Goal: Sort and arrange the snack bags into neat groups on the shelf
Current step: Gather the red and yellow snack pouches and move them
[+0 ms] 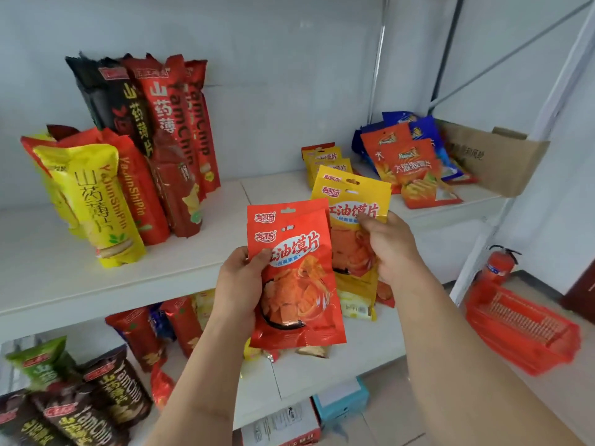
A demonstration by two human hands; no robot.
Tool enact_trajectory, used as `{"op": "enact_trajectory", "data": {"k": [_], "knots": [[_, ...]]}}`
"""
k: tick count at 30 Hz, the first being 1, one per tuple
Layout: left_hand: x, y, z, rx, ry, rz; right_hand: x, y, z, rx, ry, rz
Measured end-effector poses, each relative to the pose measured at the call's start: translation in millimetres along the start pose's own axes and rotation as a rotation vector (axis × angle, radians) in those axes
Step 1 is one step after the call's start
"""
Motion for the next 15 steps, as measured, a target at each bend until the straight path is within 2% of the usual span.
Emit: {"op": "enact_trajectory", "data": {"k": [7,15], "knots": [[67,69,-18,-0.034,0.012,-0.006,88,-16,-5,0.010,-0.022,0.017],[194,137,-48,-0.014,0.044,-0.011,220,3,-18,-0.024,-0.026,0.044]]}}
Point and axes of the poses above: each hand's wrist, its own x-axis towards the middle knuckle, its own y-axis out of the palm, z = x × y, the point moved 7 cm from there along x, towards the middle knuckle, and after that the axes turned 11 degrees about -y, right-handed, at the moved point
